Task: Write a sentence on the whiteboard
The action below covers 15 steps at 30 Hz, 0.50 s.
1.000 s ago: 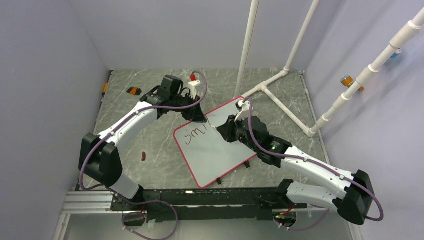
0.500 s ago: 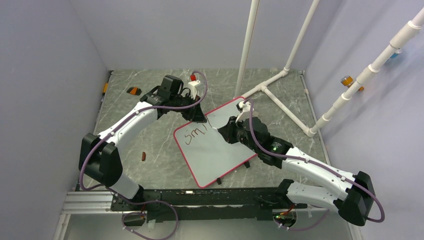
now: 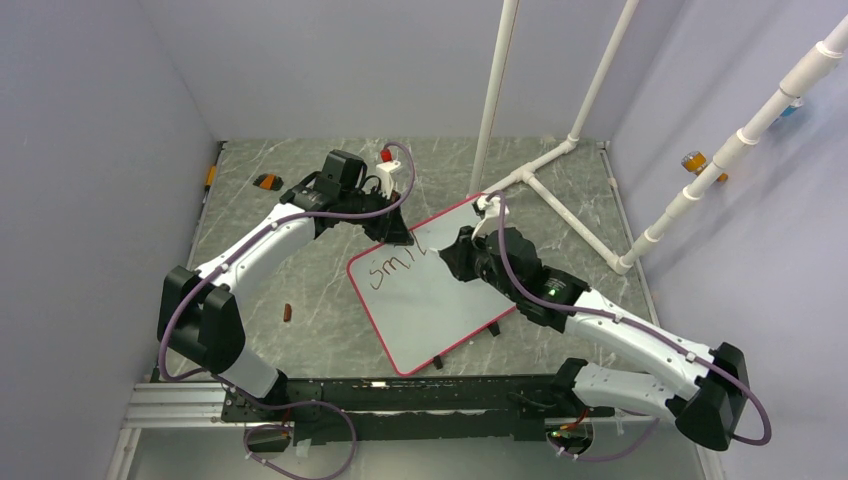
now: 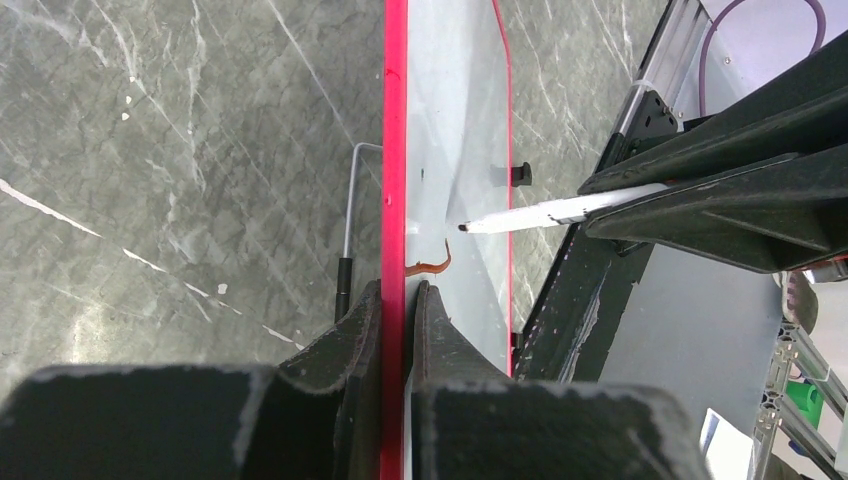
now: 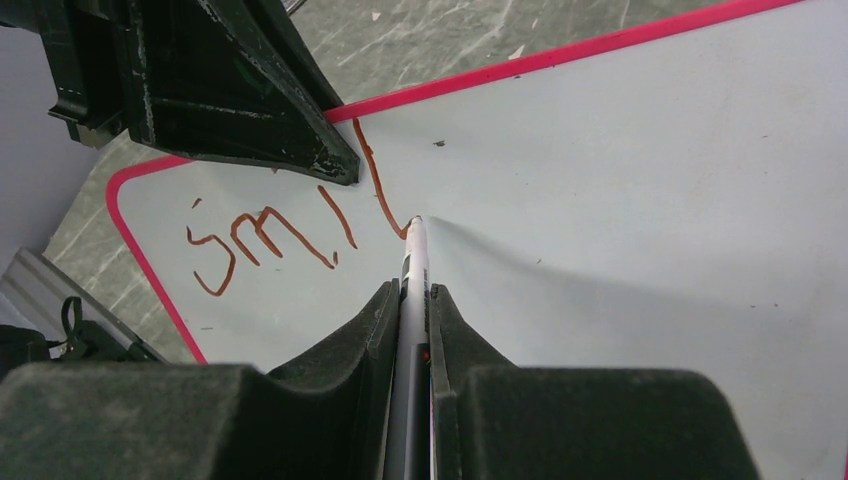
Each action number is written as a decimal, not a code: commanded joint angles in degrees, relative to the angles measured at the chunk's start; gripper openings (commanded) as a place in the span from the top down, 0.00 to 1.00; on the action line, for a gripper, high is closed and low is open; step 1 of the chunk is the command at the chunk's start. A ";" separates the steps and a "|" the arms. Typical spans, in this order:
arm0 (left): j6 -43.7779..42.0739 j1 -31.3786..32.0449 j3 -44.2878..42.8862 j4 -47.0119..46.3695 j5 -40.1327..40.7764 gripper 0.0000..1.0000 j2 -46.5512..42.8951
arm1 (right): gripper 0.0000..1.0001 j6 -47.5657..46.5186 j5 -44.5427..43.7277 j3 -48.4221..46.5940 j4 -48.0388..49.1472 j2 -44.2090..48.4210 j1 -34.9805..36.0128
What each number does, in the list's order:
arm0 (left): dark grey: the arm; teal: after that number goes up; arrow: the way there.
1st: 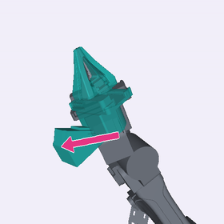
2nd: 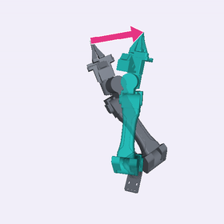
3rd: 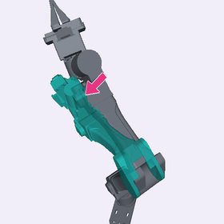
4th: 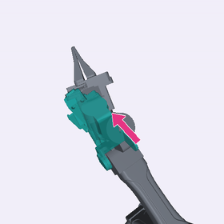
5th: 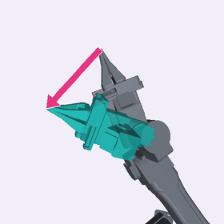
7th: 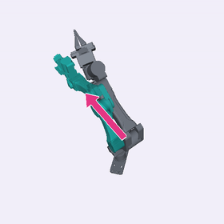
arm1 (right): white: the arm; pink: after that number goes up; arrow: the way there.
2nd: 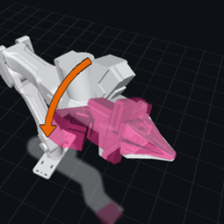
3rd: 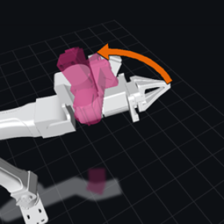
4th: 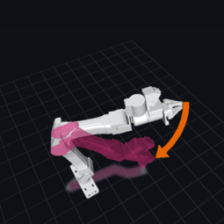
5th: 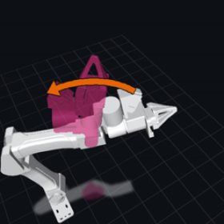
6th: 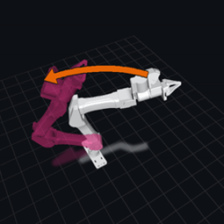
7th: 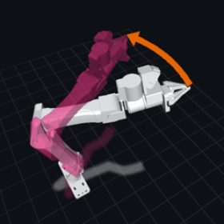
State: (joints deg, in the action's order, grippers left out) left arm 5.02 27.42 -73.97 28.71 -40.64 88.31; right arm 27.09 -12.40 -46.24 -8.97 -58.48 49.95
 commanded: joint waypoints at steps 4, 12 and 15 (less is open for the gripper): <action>-4.31 -0.50 -2.76 -2.37 6.63 1.00 -1.48 | 1.00 -0.64 -1.33 -2.85 0.37 2.88 -0.37; -4.31 -0.50 -2.43 -2.44 6.55 1.00 -2.00 | 1.00 -0.02 -0.04 -2.88 2.77 0.77 -0.83; -4.31 -0.51 -2.48 -2.39 6.49 1.00 -2.02 | 1.00 -0.11 0.05 -3.25 3.71 -0.07 -0.90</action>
State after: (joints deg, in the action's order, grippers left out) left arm 5.02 27.44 -74.00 28.71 -40.66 88.31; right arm 27.09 -12.91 -46.76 -9.37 -57.80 49.36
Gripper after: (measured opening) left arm 0.126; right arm 0.160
